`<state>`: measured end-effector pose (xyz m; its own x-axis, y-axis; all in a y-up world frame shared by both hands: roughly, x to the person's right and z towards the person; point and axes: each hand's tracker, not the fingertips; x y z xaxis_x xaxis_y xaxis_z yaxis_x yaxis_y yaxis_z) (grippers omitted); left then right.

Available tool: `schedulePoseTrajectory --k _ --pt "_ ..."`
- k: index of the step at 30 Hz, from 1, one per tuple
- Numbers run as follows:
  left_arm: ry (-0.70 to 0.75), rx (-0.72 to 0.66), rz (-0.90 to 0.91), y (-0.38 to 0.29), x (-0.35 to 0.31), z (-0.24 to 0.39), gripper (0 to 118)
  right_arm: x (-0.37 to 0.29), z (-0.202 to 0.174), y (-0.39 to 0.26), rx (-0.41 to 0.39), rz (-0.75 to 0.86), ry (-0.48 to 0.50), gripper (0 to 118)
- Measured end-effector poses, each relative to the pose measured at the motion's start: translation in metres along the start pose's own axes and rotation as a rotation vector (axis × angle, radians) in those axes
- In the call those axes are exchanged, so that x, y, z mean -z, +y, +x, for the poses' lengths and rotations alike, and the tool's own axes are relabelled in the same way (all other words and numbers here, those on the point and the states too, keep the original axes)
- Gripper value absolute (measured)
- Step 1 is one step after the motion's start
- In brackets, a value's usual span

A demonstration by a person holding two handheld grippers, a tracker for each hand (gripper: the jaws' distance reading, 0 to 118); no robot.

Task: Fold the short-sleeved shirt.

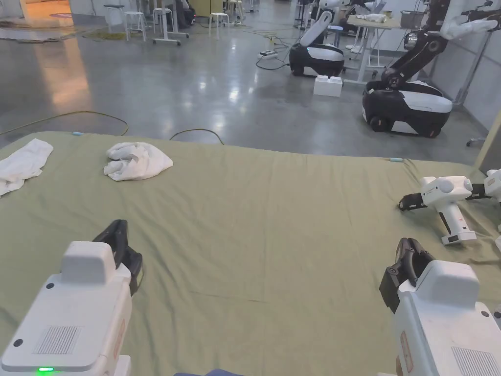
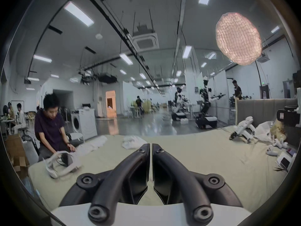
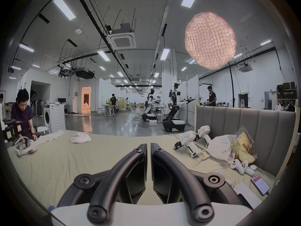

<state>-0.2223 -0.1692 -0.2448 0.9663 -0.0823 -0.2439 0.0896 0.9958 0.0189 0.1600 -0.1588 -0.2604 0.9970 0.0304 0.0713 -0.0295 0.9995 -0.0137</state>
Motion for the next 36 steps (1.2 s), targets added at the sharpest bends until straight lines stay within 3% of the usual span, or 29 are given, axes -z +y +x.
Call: schedulePoseTrajectory --k 3,6,14,17,23,31,34,36 --pt "0.016 0.006 -0.006 0.0 -0.007 -0.01 4 -0.006 -0.003 0.001 -0.007 -0.021 0.023 3" --pt "0.01 0.003 -0.057 -0.004 -0.015 -0.02 4 -0.022 -0.016 -0.014 0.016 -0.142 0.091 3" --pt "0.01 -0.026 -0.156 -0.037 -0.045 -0.046 4 -0.088 -0.104 -0.112 -0.064 -0.475 0.402 3" --pt "0.017 -0.034 -0.196 -0.049 -0.053 -0.056 4 -0.094 -0.123 -0.137 -0.063 -0.499 0.393 3" --pt "-0.006 -0.102 -0.301 -0.072 -0.066 -0.076 4 -0.082 -0.122 -0.18 -0.07 -0.601 0.257 3" --pt "-0.315 -0.369 -0.642 -0.108 -0.05 -0.087 4 -0.079 -0.112 -0.198 -0.05 -0.613 0.242 3" --pt "-0.435 -0.497 -0.734 -0.125 -0.037 -0.091 21 -0.079 -0.111 -0.198 -0.052 -0.61 0.248 3" --pt "-0.593 -0.591 -0.812 -0.143 -0.024 -0.091 48 -0.079 -0.109 -0.199 -0.043 -0.609 0.251 3"
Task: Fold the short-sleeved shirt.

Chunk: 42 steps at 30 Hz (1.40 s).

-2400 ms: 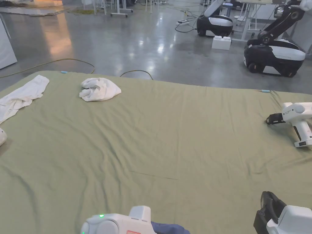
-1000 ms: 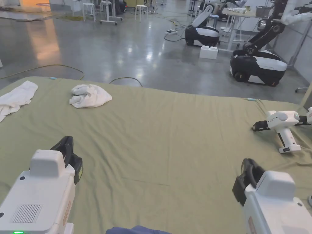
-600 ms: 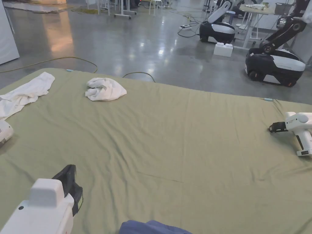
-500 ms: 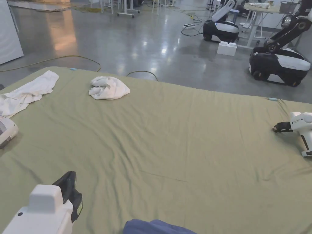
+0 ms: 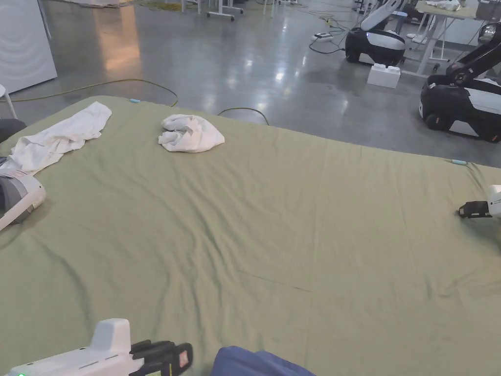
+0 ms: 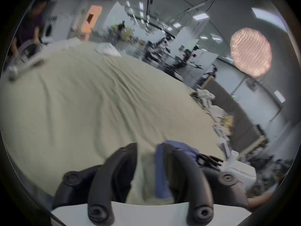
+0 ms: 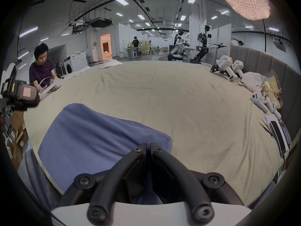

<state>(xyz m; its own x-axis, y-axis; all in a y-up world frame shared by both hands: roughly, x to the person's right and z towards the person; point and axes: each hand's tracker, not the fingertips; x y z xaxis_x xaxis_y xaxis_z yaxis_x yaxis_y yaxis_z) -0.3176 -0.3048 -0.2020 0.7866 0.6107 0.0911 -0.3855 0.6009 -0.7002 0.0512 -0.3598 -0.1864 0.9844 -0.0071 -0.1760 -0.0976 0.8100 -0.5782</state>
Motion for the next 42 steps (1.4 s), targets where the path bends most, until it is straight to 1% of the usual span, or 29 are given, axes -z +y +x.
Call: schedulePoseTrajectory --k 1,2,3,7,9,10,11,12,14,15,16,17,18,19,20,21,23,24,28,31,33,37,42 --pt "-0.05 -0.033 -0.038 0.0 0.008 -0.007 66 0.0 0.0 0.0 0.001 0.001 0.002 3" --pt "-0.102 -0.07 -0.087 -0.002 0.02 -0.016 87 0.0 0.002 -0.001 0.003 0.003 0.007 3" --pt "-0.117 -0.1 -0.135 -0.004 0.031 -0.022 97 0.0 0.004 -0.001 0.007 0.005 0.012 3" --pt "-0.178 -0.193 -0.224 -0.008 0.063 -0.033 98 -0.001 0.005 0.0 0.017 0.004 0.024 3" --pt "-0.241 -0.242 -0.293 -0.009 0.081 -0.037 97 0.0 0.004 -0.001 0.022 0.004 0.024 3" --pt "-0.261 -0.267 -0.318 -0.011 0.088 -0.038 95 0.0 0.005 -0.002 0.024 0.005 0.025 3" --pt "-0.284 -0.299 -0.353 -0.013 0.096 -0.038 89 0.0 0.005 -0.002 0.026 0.006 0.026 3" --pt "-0.305 -0.31 -0.369 -0.015 0.102 -0.038 81 0.0 0.005 -0.002 0.025 0.007 0.028 3" --pt "-0.338 -0.323 -0.361 -0.017 0.111 -0.038 61 0.0 0.006 -0.001 0.023 0.005 0.031 3" --pt "-0.335 -0.327 -0.367 -0.021 0.114 -0.035 57 0.0 0.006 -0.001 0.025 0.004 0.032 3" --pt "-0.342 -0.335 -0.374 -0.024 0.117 -0.034 57 0.0 0.006 -0.001 0.025 0.003 0.032 3" --pt "-0.306 -0.324 -0.371 -0.027 0.12 -0.036 46 0.0 0.006 -0.001 0.025 0.002 0.031 3" --pt "-0.294 -0.324 -0.373 -0.029 0.12 -0.04 41 0.001 0.007 -0.001 0.025 0.002 0.033 3" --pt "-0.314 -0.338 -0.365 -0.03 0.119 -0.042 39 0.001 0.007 -0.001 0.024 0.002 0.035 3" --pt "-0.345 -0.365 -0.357 -0.031 0.117 -0.043 32 0.001 0.007 -0.001 0.019 0.003 0.036 3" --pt "-0.345 -0.359 -0.36 -0.031 0.116 -0.042 27 0.0 0.006 -0.001 0.016 0.003 0.036 3" --pt "-0.351 -0.326 -0.34 -0.029 0.108 -0.04 23 0.0 0.004 0.0 0.006 0.005 0.032 3" --pt "-0.349 -0.316 -0.333 -0.027 0.106 -0.038 23 -0.001 0.003 0.001 0.005 0.005 0.032 3" --pt "-0.366 -0.313 -0.324 -0.011 0.087 -0.027 21 -0.009 0.005 0.016 0.036 0.02 0.053 3" --pt "-0.334 -0.272 -0.3 0.015 0.057 -0.028 21 -0.018 0.012 0.043 0.011 0.099 0.024 3" --pt "-0.301 -0.257 -0.285 0.034 0.036 -0.038 21 -0.022 0.021 0.066 0.01 0.15 0.017 3" --pt "-0.196 -0.218 -0.241 0.075 -0.014 -0.068 21 -0.028 0.04 0.112 -0.015 0.255 -0.028 3" --pt "-0.022 -0.234 -0.182 0.124 -0.079 -0.098 21 -0.031 0.069 0.16 -0.025 0.336 -0.091 3"
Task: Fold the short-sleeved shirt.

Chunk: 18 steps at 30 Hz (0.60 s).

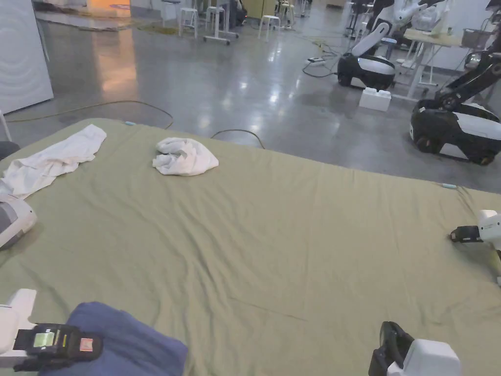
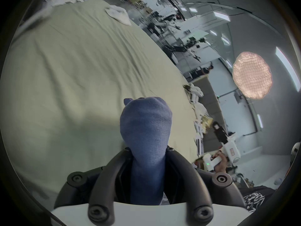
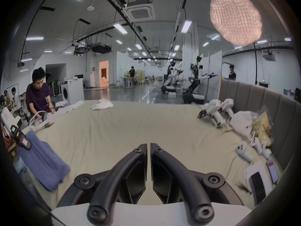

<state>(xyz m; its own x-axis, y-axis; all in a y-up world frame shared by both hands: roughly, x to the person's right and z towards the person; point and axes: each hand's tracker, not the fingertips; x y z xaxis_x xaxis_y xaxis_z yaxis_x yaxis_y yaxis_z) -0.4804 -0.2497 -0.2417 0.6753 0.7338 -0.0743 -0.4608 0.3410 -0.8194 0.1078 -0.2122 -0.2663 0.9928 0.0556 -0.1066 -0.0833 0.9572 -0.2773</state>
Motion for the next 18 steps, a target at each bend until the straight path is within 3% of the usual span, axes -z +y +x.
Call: schedulePoseTrajectory --k 6,14,16,18 --pt "0.16 -0.036 0.062 0.042 -0.059 -0.023 21 0.007 0.025 0.026 0.021 0.037 -0.051 3" --pt "0.347 -0.115 0.054 0.052 -0.074 -0.028 22 0.002 0.031 0.021 0.032 0.03 -0.071 3" --pt "0.37 -0.101 0.043 0.052 -0.074 -0.022 31 0.002 0.032 0.018 0.036 0.018 -0.067 3" --pt "0.417 -0.07 0.058 0.053 -0.08 -0.016 51 0.002 0.032 0.016 0.039 0.016 -0.068 3"
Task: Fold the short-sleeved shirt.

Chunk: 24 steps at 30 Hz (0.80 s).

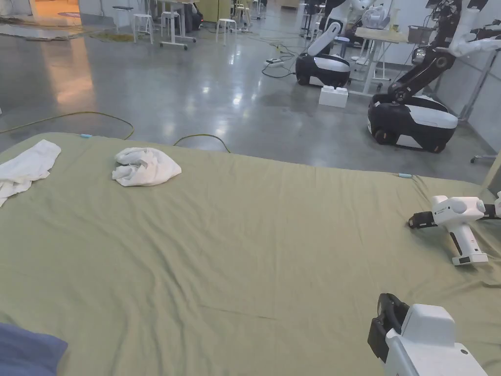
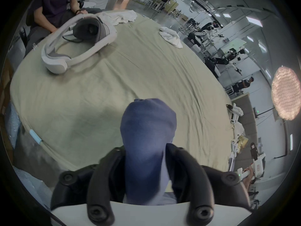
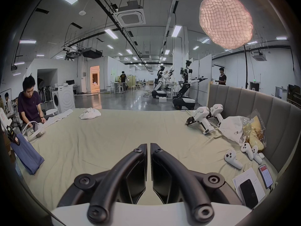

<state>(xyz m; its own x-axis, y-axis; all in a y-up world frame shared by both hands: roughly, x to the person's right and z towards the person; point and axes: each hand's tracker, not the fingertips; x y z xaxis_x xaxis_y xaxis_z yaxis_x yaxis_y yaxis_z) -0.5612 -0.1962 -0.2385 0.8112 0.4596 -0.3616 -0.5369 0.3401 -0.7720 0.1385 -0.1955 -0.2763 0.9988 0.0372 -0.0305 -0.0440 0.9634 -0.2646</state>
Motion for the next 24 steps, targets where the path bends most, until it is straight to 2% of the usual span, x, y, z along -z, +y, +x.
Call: schedulePoseTrajectory --k 2,4,8,10,15,21,24 --pt "0.043 0.006 0.037 -0.001 -0.012 0.006 78 0.0 0.001 -0.001 0.002 -0.001 0.0 3" --pt "0.108 0.025 0.081 0.005 -0.025 0.006 86 0.001 0.002 -0.001 0.006 -0.003 0.001 3" --pt "0.195 0.096 0.181 0.001 -0.053 0.03 86 0.0 0.004 0.0 0.017 0.003 0.002 3" --pt "0.19 0.118 0.237 -0.002 -0.059 0.04 85 0.0 0.006 0.0 0.024 0.005 0.002 3" --pt "0.08 0.207 0.317 -0.02 -0.045 0.076 84 0.002 0.009 -0.003 0.038 0.001 0.005 3" --pt "-0.014 0.365 0.52 -0.072 0.002 0.145 84 0.005 0.013 -0.001 0.065 0.015 -0.003 3" --pt "-0.045 0.373 0.626 -0.1 0.033 0.18 83 0.008 0.014 0.002 0.073 0.02 -0.009 3"
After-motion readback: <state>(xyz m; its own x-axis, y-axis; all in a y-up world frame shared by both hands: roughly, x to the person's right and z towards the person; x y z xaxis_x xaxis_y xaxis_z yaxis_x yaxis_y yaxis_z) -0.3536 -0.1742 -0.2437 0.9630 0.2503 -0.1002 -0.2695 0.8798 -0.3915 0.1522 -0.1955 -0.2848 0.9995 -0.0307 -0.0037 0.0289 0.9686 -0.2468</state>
